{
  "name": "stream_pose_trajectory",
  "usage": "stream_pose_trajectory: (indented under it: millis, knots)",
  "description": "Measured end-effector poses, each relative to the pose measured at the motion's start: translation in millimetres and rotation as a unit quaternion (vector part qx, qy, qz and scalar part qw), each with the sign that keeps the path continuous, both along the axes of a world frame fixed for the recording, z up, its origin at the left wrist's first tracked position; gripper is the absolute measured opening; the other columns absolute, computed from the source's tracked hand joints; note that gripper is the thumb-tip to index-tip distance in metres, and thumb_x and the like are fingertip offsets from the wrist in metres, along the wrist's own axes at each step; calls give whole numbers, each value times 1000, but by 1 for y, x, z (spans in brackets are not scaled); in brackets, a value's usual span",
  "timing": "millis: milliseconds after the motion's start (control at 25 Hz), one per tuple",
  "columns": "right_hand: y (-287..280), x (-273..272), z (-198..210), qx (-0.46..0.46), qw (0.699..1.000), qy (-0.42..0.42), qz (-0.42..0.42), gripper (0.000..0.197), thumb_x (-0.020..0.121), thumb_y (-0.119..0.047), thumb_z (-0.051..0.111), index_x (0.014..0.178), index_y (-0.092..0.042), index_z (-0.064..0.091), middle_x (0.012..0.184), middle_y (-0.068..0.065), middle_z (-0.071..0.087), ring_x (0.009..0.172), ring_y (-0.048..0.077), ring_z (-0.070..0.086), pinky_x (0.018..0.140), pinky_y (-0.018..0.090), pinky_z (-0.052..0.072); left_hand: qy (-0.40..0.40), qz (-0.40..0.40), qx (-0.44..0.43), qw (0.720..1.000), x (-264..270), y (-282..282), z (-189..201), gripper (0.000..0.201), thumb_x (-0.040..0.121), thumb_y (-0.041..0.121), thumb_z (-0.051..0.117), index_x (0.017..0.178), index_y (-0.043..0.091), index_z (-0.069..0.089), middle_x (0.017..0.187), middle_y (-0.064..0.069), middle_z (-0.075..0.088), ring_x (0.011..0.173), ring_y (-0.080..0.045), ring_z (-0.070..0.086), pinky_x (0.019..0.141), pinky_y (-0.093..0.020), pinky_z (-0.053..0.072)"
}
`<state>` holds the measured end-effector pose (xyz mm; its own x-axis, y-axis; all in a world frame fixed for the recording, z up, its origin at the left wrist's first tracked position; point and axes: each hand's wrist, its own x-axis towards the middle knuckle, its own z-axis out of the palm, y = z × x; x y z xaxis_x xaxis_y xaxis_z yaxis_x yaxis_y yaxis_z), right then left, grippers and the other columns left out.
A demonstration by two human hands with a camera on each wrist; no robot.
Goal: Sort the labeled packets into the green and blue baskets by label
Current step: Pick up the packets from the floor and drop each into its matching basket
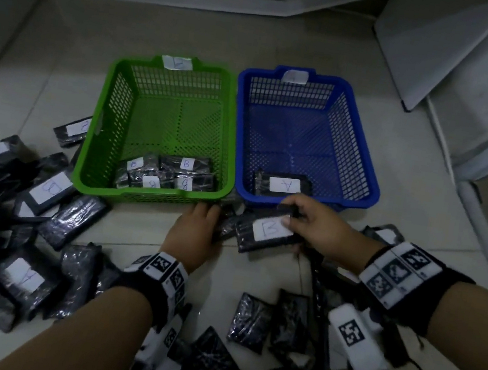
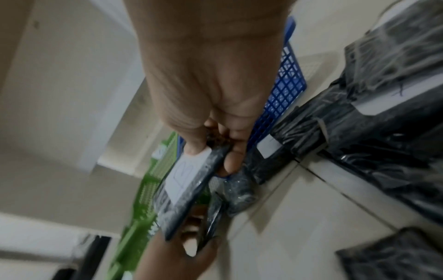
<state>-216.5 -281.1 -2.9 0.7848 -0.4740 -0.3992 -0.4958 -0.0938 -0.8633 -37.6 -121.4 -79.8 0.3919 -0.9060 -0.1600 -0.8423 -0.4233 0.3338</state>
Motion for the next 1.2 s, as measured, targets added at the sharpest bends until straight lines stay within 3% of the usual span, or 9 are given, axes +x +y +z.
stream_pose_trajectory:
  millis: [160,320,440,600,720,840,1000,1080,1200]
  knots:
    - [1,6,6,26,992,-57,-107,20,94,-10,53,114,-12,52,102,9,61,77,17,60,47,25,53,202,-3,6,979,16,-3,19,31,74,35,70,101,20,63,85,-1,68,77,-18,64,69,-27,48]
    - [1,27,9,22,980,-102,-169,25,94,-12,54,119,-10,52,104,10,62,77,15,60,46,23,52,475,38,31,879,31,1,40,30,69,12,77,87,20,55,69,4,69,59,-7,63,55,-23,54]
    - [-1,46,10,16,975,-106,-193,23,95,-12,53,117,-13,52,98,2,64,73,13,62,46,22,52,525,52,57,848,41,5,63,21,83,-4,65,90,13,53,72,-1,65,54,-7,62,48,-19,52]
    - [0,69,9,-18,976,-111,-184,21,94,-12,55,114,-10,54,96,4,65,69,13,61,47,23,52,550,69,44,831,68,14,88,22,81,0,66,97,14,59,84,-4,65,64,-11,63,57,-23,57]
    - [1,92,5,-88,978,-109,-158,13,89,-16,62,102,-16,59,92,4,67,75,13,60,65,29,53,587,110,-1,802,95,22,107,31,73,8,63,103,14,62,85,-3,70,68,-16,66,59,-27,58]
    - [5,121,2,-137,980,-85,-118,17,86,-23,66,101,-17,62,93,6,69,86,20,63,80,34,50,509,168,-79,840,124,25,118,26,84,3,63,104,18,61,98,-9,67,73,-17,64,62,-23,58]
    - [15,160,0,-206,976,-46,-43,20,89,-25,62,105,-13,59,88,2,62,81,19,58,69,28,44,319,310,-194,874,168,31,97,29,84,18,68,105,24,49,111,-12,64,82,-22,65,73,-36,58]
    - [13,180,-2,-217,975,-29,-43,16,93,-22,57,107,-13,57,88,2,59,79,18,55,65,26,39,222,336,-174,899,177,31,86,31,83,26,68,107,26,48,106,-4,64,86,-21,63,76,-32,50]
    - [1,213,-9,-252,967,11,-45,16,95,-17,51,110,-12,55,95,12,64,81,25,59,63,30,45,99,322,-128,933,184,21,74,30,88,13,56,117,18,51,111,-5,60,94,-27,58,76,-28,41]
